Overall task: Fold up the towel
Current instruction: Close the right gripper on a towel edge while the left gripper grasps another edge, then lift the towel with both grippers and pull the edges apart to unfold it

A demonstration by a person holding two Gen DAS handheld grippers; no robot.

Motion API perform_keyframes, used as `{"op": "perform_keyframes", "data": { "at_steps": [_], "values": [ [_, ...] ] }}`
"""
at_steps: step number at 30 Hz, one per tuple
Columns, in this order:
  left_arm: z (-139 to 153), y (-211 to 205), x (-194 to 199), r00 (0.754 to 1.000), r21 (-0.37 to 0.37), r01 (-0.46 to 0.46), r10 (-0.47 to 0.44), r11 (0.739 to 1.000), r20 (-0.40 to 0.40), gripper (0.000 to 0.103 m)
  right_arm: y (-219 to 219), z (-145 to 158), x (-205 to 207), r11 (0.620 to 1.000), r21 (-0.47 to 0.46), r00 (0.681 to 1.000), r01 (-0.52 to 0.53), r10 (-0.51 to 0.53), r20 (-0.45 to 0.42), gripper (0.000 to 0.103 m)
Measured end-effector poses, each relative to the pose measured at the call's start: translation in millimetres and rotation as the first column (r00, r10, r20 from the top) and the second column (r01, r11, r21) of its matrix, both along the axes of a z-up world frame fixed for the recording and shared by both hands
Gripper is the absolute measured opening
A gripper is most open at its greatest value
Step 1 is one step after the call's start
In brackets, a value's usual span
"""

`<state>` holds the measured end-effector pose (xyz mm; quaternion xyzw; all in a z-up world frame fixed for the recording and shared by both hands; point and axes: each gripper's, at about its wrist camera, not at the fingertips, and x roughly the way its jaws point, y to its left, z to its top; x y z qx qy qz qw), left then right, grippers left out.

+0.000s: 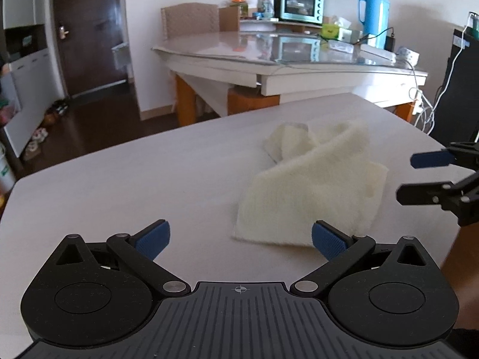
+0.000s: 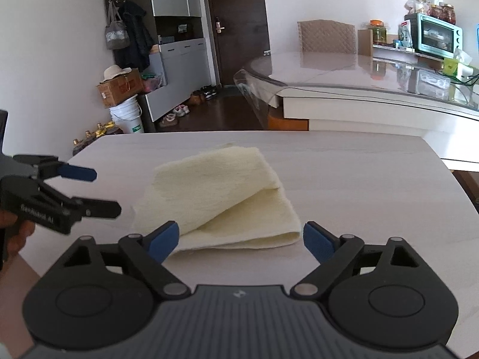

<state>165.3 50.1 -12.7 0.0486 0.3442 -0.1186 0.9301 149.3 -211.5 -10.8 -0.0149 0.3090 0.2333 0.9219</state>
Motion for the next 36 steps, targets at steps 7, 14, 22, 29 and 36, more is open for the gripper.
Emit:
{"op": "perform_keyframes", "data": {
  "at_steps": [7, 14, 22, 29, 36],
  "values": [
    [-14, -6, 22, 0.998, 0.001, 0.044, -0.044, 0.999, -0.051, 0.069, 0, -6, 11, 1.0, -0.019, 1.0, 0.009, -0.009, 0.003, 0.091],
    [-24, -7, 27, 0.993, -0.025, 0.081, -0.083, 0.996, -0.085, 0.05, 3, -10, 22, 0.999, -0.038, 1.0, 0.006, -0.006, 0.001, 0.091],
    [-21, -4, 23, 0.992, -0.044, 0.092, -0.095, 0.995, -0.082, 0.016, 9, -18, 31, 0.998, -0.068, 1.0, -0.007, 0.007, 0.0, 0.081],
    [-19, -2, 21, 0.993, -0.041, 0.087, -0.09, 0.995, -0.072, 0.012, 19, -24, 39, 0.993, -0.117, 1.0, -0.028, 0.028, -0.002, 0.043],
    [-16, 7, 19, 0.997, -0.015, 0.046, -0.046, 0.999, -0.056, 0.011, 5, -17, 30, 0.987, -0.161, 1.0, -0.003, 0.004, 0.004, 0.007]
  ]
}}
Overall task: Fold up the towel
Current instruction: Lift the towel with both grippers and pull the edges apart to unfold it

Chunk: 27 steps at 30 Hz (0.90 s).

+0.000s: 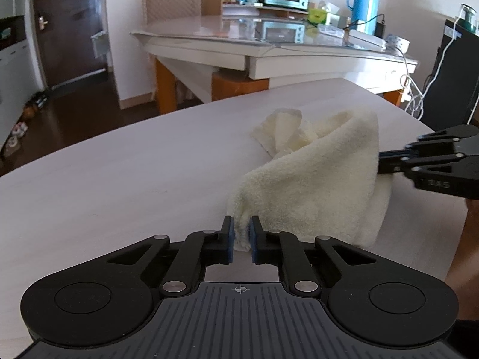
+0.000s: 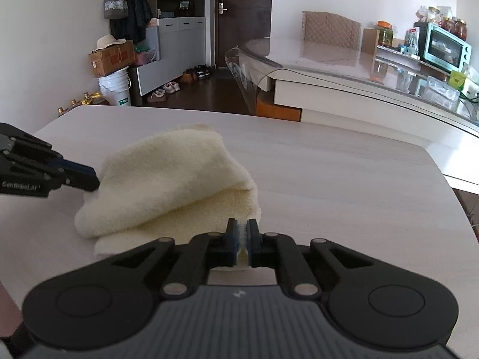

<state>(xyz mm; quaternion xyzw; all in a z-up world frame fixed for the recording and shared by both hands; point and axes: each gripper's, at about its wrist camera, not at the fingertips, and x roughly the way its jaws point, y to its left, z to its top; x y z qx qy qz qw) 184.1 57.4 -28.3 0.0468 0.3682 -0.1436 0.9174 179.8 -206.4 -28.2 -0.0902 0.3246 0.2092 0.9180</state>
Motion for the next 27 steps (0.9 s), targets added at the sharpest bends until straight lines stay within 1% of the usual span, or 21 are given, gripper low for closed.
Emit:
{"op": "perform_keyframes", "data": {
  "at_steps": [3, 5, 7, 10, 14, 16, 17, 19, 20, 21, 22, 25, 27],
  "values": [
    [3, 6, -3, 1.0, 0.01, -0.019, 0.019, 1.0, 0.011, 0.01, -10, 4, -7, 1.0, -0.011, 1.0, 0.019, -0.018, 0.02, 0.007],
    [3, 12, -5, 0.999, 0.032, -0.039, 0.038, 0.999, 0.013, 0.01, -13, 7, -12, 0.999, -0.027, 0.999, 0.032, -0.031, 0.036, 0.007],
    [3, 16, -5, 0.999, 0.033, -0.049, 0.049, 0.998, 0.01, 0.01, -17, 12, -16, 0.999, -0.033, 0.998, 0.041, -0.039, 0.051, 0.007],
    [4, 17, -10, 0.998, 0.059, -0.062, 0.062, 0.996, 0.013, 0.01, -22, 19, -23, 0.998, -0.045, 0.998, 0.036, -0.034, 0.044, 0.007],
    [2, 23, -15, 0.996, 0.103, -0.091, 0.089, 0.991, 0.019, 0.01, -33, 27, -35, 0.996, 0.059, 0.997, -0.06, 0.063, -0.042, 0.007],
    [2, 30, -15, 0.994, 0.102, -0.109, 0.108, 0.989, 0.02, 0.01, -30, 29, -42, 0.991, 0.074, 0.991, -0.11, 0.115, -0.067, 0.008],
    [2, 33, -15, 0.993, 0.107, -0.118, 0.117, 0.987, 0.021, 0.01, -28, 29, -44, 0.988, 0.079, 0.987, -0.135, 0.141, -0.076, 0.01],
    [3, 35, -15, 0.992, 0.126, -0.127, 0.125, 0.984, 0.026, 0.01, -25, 31, -46, 0.981, 0.1, 0.982, -0.167, 0.174, -0.069, 0.021],
    [3, 37, -15, 0.992, 0.13, -0.123, 0.121, 0.984, 0.026, 0.01, -24, 33, -45, 0.979, 0.11, 0.983, -0.171, 0.178, -0.054, 0.025],
    [3, 37, -16, 0.993, 0.134, -0.118, 0.116, 0.984, 0.026, 0.01, -24, 36, -44, 0.977, 0.12, 0.983, -0.176, 0.181, -0.04, 0.035],
    [3, 37, -16, 0.994, 0.138, -0.113, 0.11, 0.984, 0.025, 0.01, -22, 39, -41, 0.976, 0.125, 0.983, -0.177, 0.181, -0.023, 0.04],
    [3, 35, -18, 0.996, 0.146, -0.093, 0.089, 0.985, 0.031, 0.01, -17, 45, -29, 0.977, 0.125, 0.985, -0.172, 0.169, 0.035, 0.041],
    [3, 34, -17, 0.995, 0.16, -0.094, 0.089, 0.983, 0.039, 0.01, -8, 46, -10, 0.98, 0.111, 0.985, -0.167, 0.161, 0.059, 0.041]
  ]
}}
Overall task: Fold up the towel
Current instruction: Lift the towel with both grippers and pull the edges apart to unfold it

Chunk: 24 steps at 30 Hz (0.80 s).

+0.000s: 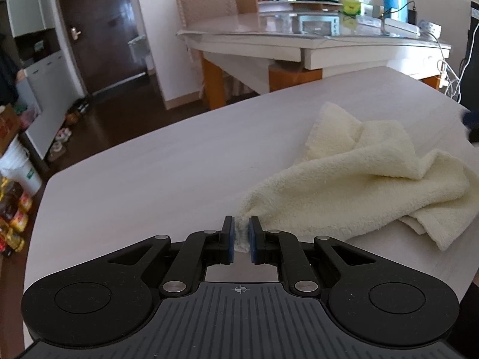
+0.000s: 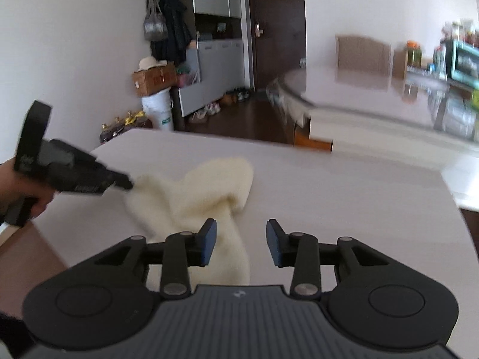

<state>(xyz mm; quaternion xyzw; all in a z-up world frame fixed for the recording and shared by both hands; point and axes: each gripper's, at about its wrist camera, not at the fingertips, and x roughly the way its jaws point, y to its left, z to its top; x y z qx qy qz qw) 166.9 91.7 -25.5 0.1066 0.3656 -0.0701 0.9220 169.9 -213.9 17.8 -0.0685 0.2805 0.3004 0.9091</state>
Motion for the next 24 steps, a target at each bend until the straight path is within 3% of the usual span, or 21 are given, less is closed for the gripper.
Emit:
{"op": "perform_keyframes", "data": {
  "at_steps": [4, 14, 15, 16, 21, 24],
  "values": [
    [1, 0, 5, 0.999, 0.054, -0.026, 0.025, 0.998, 0.026, 0.01, 25, -11, 49, 0.999, -0.037, 1.0, 0.0, 0.001, 0.013, 0.041],
    [0, 4, 18, 0.999, 0.062, 0.002, -0.005, 0.998, 0.045, 0.01, 75, -46, 135, 0.995, -0.038, 0.987, -0.093, 0.087, -0.133, 0.042],
    [0, 4, 18, 0.999, 0.057, -0.002, -0.001, 0.998, 0.046, 0.01, 77, -49, 139, 0.995, -0.032, 0.984, -0.095, 0.089, -0.152, 0.028],
    [0, 5, 18, 0.999, 0.053, -0.007, 0.004, 0.999, 0.047, 0.01, 78, -50, 142, 0.995, -0.023, 0.983, -0.094, 0.089, -0.163, 0.005],
    [8, 5, 13, 0.998, 0.004, -0.012, 0.012, 1.0, 0.065, 0.01, 60, -30, 119, 0.999, -0.004, 0.996, -0.037, 0.036, -0.077, 0.004],
    [19, -4, 5, 0.995, -0.026, 0.012, -0.01, 1.0, 0.102, 0.01, 40, 1, 83, 1.0, -0.012, 0.999, 0.012, -0.012, 0.038, 0.004]
  ]
}}
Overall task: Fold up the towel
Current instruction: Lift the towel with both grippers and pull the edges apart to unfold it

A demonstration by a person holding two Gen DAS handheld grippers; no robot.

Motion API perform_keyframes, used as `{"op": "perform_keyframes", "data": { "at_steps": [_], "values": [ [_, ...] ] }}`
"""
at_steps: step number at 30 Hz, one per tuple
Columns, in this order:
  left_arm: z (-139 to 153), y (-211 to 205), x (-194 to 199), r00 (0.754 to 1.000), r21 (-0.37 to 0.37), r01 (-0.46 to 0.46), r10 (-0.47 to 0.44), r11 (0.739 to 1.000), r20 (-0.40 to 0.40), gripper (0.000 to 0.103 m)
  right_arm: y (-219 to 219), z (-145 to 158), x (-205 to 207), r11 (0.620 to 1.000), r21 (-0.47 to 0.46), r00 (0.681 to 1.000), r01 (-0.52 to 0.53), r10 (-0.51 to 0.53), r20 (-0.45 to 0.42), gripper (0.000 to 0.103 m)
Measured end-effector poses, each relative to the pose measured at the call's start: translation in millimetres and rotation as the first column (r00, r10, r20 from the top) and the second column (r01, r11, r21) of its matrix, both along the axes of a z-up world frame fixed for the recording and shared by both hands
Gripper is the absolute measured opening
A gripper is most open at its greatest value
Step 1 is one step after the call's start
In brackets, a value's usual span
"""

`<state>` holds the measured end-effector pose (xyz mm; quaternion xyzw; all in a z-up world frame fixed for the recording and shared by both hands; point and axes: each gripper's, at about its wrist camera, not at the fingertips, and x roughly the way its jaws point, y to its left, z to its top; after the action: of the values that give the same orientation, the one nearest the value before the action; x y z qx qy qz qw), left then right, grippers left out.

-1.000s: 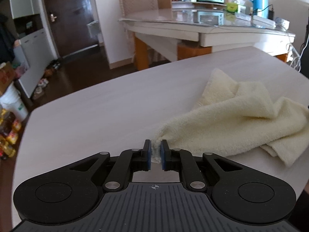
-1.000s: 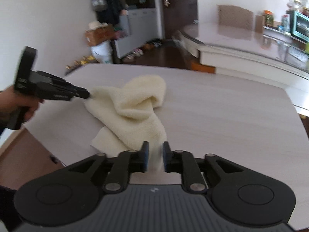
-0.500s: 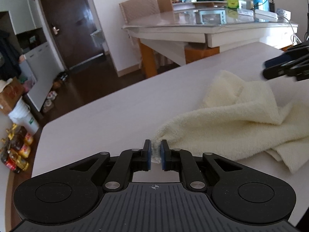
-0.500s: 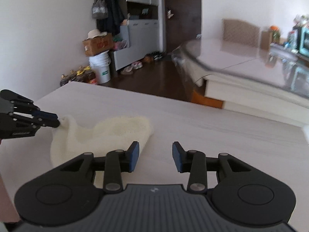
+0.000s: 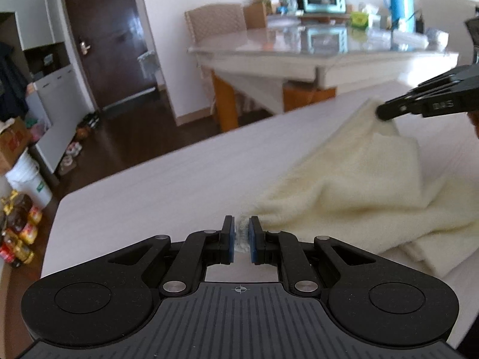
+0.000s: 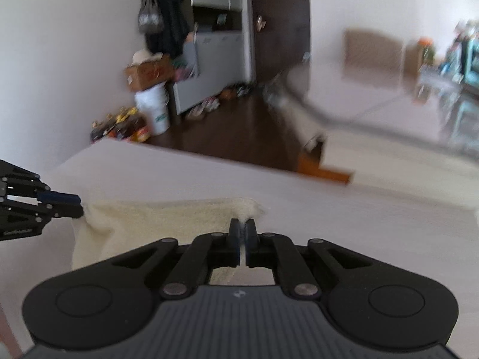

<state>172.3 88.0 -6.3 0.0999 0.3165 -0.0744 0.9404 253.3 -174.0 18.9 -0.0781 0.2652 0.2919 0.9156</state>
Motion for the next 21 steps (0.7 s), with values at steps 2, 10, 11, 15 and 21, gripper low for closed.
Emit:
{"op": "perform_keyframes", "data": {
  "at_steps": [2, 10, 11, 15, 21],
  "values": [
    [12, -16, -8, 0.998, -0.001, 0.035, -0.035, 0.999, 0.045, 0.01, -13, 23, -27, 0.999, 0.003, 0.996, 0.041, -0.041, 0.083, 0.004],
    [58, -39, -15, 0.98, 0.042, 0.028, -0.036, 0.999, 0.195, 0.01, -20, 78, -81, 0.993, 0.034, 0.943, 0.11, -0.115, 0.312, 0.004],
    [57, -38, -10, 0.981, 0.039, 0.015, -0.022, 0.999, 0.193, 0.01, -13, 72, -72, 0.993, 0.019, 0.945, 0.119, -0.12, 0.303, 0.004],
    [38, -35, 24, 0.989, 0.052, -0.033, 0.025, 0.998, 0.148, 0.01, 5, 38, -35, 0.992, -0.001, 0.973, 0.129, -0.126, 0.194, 0.008],
    [7, -39, 72, 0.991, 0.163, -0.099, 0.082, 0.982, 0.109, 0.011, -4, 6, -4, 0.989, 0.088, 0.993, 0.118, -0.12, 0.007, 0.026]
  ]
}}
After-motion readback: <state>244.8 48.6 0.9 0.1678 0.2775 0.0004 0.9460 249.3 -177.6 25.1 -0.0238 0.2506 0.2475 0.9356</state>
